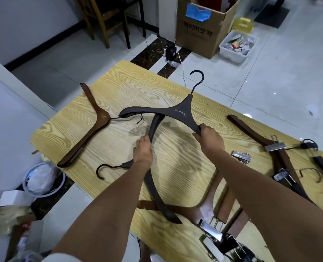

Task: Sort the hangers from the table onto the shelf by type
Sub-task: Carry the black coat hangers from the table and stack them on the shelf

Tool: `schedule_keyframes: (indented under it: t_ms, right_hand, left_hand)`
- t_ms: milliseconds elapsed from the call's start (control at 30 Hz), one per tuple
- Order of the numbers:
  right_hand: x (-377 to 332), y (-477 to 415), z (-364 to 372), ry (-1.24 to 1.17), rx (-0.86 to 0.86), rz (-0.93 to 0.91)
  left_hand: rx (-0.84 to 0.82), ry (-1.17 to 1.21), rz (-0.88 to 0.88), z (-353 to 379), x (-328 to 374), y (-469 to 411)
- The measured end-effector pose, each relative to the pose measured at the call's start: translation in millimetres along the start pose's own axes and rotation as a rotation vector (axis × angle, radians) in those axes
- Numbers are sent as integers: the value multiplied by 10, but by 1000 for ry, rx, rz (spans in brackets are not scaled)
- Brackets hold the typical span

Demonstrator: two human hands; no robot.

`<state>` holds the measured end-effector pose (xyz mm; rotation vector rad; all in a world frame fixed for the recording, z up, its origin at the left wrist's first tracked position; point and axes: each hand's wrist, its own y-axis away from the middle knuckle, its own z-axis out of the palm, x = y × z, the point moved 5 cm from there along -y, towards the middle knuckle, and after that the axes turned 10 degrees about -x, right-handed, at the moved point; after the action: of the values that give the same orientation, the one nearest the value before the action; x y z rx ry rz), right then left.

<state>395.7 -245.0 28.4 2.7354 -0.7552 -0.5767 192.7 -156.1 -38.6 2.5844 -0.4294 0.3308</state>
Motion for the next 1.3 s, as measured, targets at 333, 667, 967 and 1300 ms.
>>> schedule_keyframes:
  t_ms: [333, 667, 967, 1300]
  right_hand:
    - [186, 60, -225, -69, 80, 35]
    - [256, 74, -179, 3, 43, 42]
    - [115, 67, -89, -35, 20, 24]
    - [-81, 36, -7, 10, 15, -30]
  left_hand:
    - [-29, -253, 218, -142, 399, -159]
    - [-148, -411, 451, 176, 479, -19]
    - [65, -263, -53, -34, -97, 103]
    - [-84, -114, -78, 73, -426, 143]
